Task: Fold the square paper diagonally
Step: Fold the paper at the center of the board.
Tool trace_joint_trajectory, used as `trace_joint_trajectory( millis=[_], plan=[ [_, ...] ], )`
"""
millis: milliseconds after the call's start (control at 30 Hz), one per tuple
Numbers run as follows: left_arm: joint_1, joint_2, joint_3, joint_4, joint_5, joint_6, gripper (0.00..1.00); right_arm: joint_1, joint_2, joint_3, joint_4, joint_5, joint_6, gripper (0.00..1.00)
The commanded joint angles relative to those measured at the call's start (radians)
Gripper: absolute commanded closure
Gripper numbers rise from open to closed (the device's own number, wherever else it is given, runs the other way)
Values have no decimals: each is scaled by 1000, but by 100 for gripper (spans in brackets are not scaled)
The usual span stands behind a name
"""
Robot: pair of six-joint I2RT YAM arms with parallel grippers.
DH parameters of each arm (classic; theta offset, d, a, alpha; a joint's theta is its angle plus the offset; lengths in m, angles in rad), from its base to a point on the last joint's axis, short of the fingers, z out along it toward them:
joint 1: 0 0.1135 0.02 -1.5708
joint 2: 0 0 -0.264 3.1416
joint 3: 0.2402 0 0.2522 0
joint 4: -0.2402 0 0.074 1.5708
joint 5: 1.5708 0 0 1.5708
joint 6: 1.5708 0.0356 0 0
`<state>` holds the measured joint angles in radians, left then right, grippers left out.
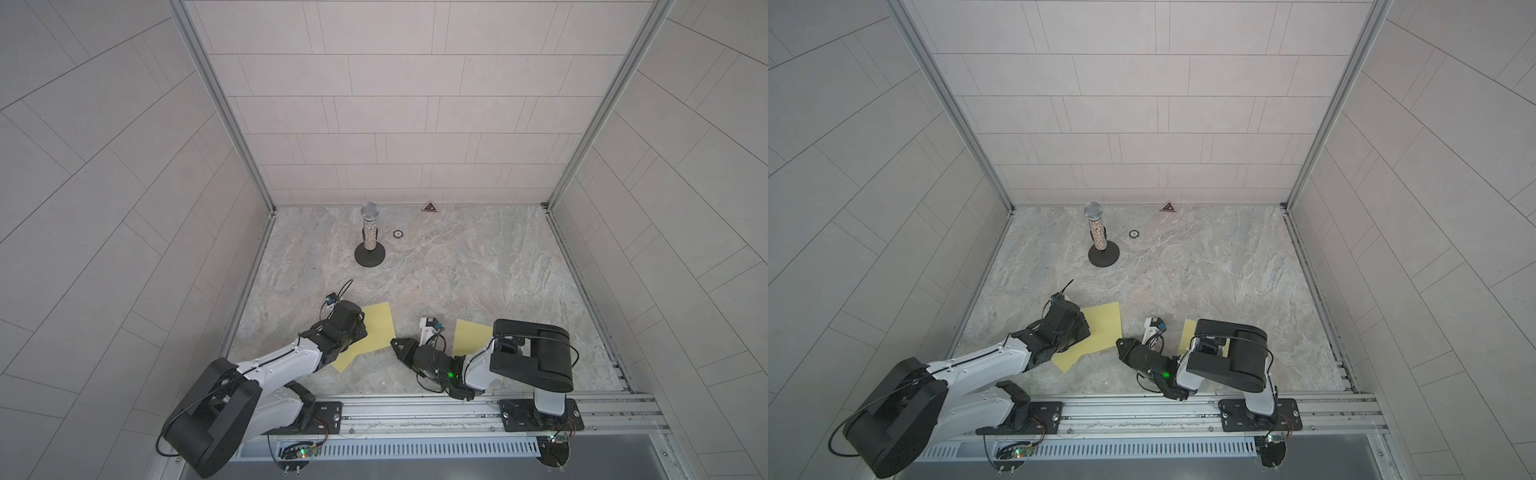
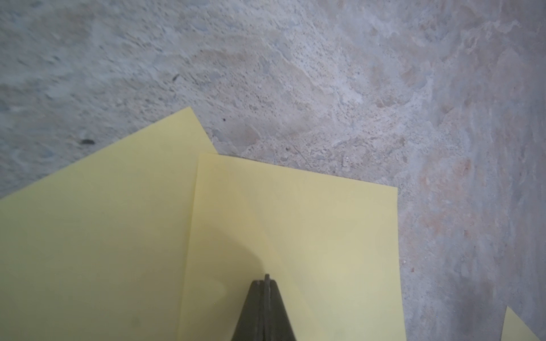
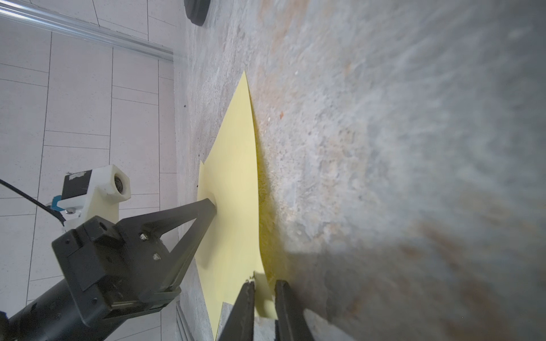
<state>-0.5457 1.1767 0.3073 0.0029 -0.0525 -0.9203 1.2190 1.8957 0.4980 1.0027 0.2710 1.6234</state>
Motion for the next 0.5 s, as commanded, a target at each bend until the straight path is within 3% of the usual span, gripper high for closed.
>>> trace_joint_trajectory(
  millis=[0,167,300,467],
  plan=[
    [6,34,-68,-213,-17,11,100,0,7,-1,-54,13,-19,83],
    [5,35,-70,-199,-1,20,100,-8,3,9,-63,6,-39,87],
    [6,-25,-68,-204,54,19,99,-23,-3,23,-75,-34,-59,100],
    [7,-194,23,-355,24,26,82,-50,-90,82,-244,-113,-143,100]
  ],
)
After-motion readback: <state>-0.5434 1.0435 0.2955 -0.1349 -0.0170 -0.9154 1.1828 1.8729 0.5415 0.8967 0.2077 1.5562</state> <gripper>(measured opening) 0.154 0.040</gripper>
